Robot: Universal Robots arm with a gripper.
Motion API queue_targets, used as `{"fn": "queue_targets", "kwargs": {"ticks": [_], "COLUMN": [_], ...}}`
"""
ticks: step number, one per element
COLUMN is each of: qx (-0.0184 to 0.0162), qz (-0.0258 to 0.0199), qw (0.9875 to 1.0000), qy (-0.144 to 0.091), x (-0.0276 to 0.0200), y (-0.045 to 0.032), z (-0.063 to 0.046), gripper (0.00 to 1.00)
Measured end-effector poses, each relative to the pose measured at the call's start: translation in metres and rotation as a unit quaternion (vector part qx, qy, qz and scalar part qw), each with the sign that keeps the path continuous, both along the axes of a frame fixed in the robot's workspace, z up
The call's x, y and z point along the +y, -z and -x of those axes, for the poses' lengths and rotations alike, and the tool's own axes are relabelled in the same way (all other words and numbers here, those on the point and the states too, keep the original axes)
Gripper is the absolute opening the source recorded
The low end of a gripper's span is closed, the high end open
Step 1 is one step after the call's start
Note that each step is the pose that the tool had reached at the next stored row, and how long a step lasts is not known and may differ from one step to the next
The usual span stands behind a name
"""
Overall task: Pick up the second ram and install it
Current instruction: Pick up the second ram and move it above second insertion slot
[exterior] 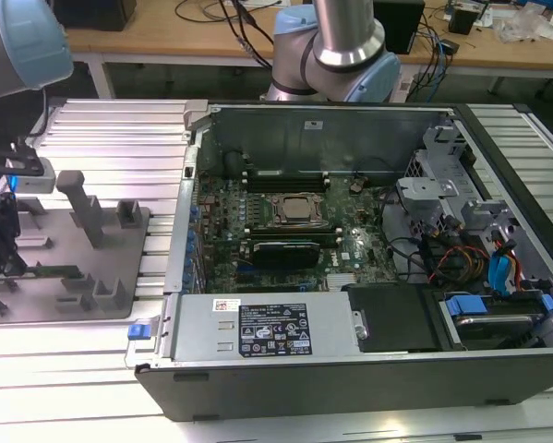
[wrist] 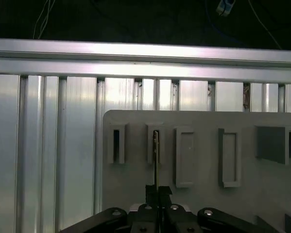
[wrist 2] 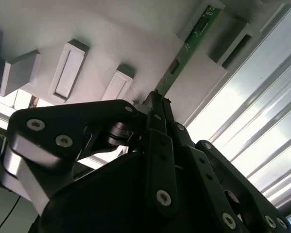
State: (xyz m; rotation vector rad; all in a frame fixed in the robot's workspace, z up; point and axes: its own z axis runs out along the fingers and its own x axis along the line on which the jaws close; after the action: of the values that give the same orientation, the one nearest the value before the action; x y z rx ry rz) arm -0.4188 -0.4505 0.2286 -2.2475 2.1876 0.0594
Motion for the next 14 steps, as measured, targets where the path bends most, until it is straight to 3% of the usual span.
{"fn": "queue_targets", "kwargs": {"ticks": [4, 6, 8, 13, 14], "qx": [-0.0011, -0.0012, -0.0016, -0.0017, -0.0018], "qz": [0.0000, 0.0000, 0.0002, 0.0005, 0.0006], "qw": [1.0000, 1.0000, 1.0000, 1.0000, 1.0000], "qy": [0.003, 0.004, 0.005, 0.005, 0.005], "x": [0.0000, 0.0000, 0.0000, 0.0000, 0.0000], "y": [-0.0227, -0.0288, -0.0487, -0.0743, -0.0843], "z": [0.000, 0.000, 0.000, 0.000, 0.000], "gripper": [0.10, 0.10, 0.10, 0.10, 0.10]}}
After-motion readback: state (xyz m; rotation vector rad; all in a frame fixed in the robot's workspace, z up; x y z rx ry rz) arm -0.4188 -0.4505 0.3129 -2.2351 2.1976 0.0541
